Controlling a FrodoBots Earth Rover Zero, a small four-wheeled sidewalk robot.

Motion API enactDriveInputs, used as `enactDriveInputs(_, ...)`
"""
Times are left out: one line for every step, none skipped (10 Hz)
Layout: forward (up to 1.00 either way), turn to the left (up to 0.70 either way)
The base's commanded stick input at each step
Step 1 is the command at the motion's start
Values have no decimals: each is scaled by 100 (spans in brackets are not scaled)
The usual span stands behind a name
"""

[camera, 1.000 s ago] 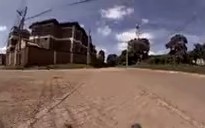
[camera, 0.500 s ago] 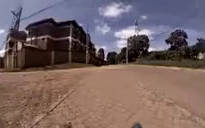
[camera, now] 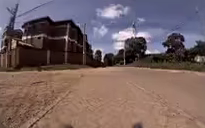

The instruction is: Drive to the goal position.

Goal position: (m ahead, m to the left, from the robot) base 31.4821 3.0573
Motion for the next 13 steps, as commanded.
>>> enactDriveInputs(100, 0)
enactDriveInputs(100, 0)
enactDriveInputs(100, 0)
enactDriveInputs(100, 0)
enactDriveInputs(100, 0)
enactDriveInputs(100, 0)
enactDriveInputs(100, 0)
enactDriveInputs(100, 0)
enactDriveInputs(54, 0)
enactDriveInputs(0, 0)
enactDriveInputs(0, 0)
enactDriveInputs(0, 0)
enactDriveInputs(0, 0)
